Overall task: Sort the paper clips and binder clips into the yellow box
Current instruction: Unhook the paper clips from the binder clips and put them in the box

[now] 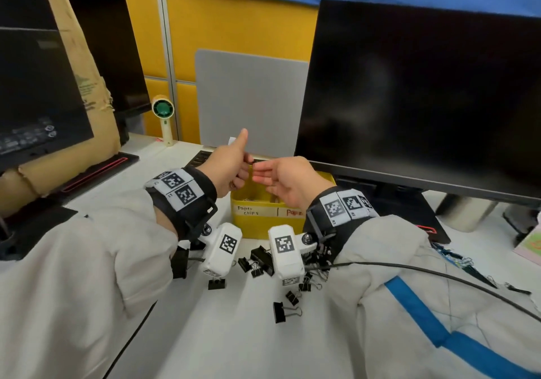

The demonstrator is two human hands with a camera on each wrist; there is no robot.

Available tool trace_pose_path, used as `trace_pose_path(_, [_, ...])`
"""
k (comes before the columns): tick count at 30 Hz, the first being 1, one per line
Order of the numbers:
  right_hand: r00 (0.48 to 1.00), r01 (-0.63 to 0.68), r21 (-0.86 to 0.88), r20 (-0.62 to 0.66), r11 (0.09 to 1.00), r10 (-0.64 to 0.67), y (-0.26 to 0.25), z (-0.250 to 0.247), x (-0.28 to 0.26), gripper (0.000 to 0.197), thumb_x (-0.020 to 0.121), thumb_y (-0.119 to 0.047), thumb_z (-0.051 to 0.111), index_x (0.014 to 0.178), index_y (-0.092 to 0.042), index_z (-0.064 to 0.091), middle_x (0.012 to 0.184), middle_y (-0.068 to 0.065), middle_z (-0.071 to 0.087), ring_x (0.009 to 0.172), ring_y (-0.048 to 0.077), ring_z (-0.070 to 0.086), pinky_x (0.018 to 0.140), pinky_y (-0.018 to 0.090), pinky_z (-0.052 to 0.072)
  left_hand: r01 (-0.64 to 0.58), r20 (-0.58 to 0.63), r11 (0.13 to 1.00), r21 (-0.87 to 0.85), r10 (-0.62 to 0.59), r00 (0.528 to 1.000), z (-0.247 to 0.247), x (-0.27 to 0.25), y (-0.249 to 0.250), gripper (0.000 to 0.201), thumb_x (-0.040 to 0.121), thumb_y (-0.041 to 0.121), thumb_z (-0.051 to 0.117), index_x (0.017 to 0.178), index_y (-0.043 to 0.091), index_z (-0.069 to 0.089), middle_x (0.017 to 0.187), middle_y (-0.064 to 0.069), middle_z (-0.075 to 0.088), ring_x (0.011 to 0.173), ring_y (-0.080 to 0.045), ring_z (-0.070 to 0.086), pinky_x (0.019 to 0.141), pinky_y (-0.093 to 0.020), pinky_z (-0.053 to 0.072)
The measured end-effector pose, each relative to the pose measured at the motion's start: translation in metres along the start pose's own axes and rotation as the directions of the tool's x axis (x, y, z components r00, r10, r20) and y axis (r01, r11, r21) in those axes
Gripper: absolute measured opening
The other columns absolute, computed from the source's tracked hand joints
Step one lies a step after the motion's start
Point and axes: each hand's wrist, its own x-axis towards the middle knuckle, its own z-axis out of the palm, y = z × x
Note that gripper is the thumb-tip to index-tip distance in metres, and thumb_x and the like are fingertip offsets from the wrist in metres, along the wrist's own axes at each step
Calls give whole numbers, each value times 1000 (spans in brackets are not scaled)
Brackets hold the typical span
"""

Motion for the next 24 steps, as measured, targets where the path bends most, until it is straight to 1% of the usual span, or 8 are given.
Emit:
trace_pose_path(3, [998,57,-62,-8,996,-57,-1,-5,-6,38,98,9,35,104,5,72,106,17,73,92,20,68,105,36,47,14,-48,987,-161,-22,999,7,-2,-2,42,103,44,33,72,17,44,57,1,36,45,-13,33,40,-22,29])
trace_pose_path(6, [992,90,-145,-71,985,-101,-6,-14,-14,33,98,15,38,107,11,69,85,14,69,76,18,68,84,31,60,-20,-121,998,-53,13,993,16,-9,1,29,102,21,41,76,13,51,64,-5,46,53,-18,46,53,-30,46])
trace_pose_path(9, [969,146,-510,-98,848,-226,0,-26,-21,21,94,4,58,87,-8,73,87,5,70,84,18,69,79,35,61,-76,-69,986,147,87,994,21,-10,-1,18,100,14,53,82,14,57,79,-6,57,72,-17,57,75,-30,55])
trace_pose_path(11, [956,182,-685,-43,705,-289,9,-36,-26,24,92,-2,61,78,-20,70,89,-2,68,90,17,66,84,38,58,-182,39,943,278,178,983,25,-13,-4,16,99,13,55,84,16,61,90,-7,65,81,-18,62,80,-33,54])
trace_pose_path(14, [939,265,-751,57,605,-340,19,-50,-33,26,93,-3,59,79,-23,71,89,-5,66,85,13,63,67,24,53,-251,96,846,470,234,967,30,-18,-9,14,99,16,56,93,13,68,110,-7,68,106,-24,62,92,-37,49])
trace_pose_path(16, [917,331,-740,105,585,-386,21,-58,-41,26,92,-4,60,81,-24,71,88,-7,65,82,11,62,63,20,48,-308,137,747,589,283,949,33,-19,-13,20,101,21,52,102,15,71,110,-4,68,105,-22,62,78,-30,47])
trace_pose_path(19, [885,385,-698,95,603,-455,21,-75,-54,23,90,-6,59,84,-24,72,88,-2,68,84,14,65,70,28,55,-349,205,607,714,296,933,37,-22,-18,27,104,20,40,119,23,63,108,-5,66,86,-19,62,65,-27,48])
trace_pose_path(24, [871,374,-677,20,634,-492,20,-123,-78,19,91,-9,62,87,-25,72,92,-2,70,88,13,66,75,28,56,-307,227,400,864,235,945,46,-25,-22,48,107,38,26,154,36,23,142,-10,55,123,-29,55,100,-44,46])
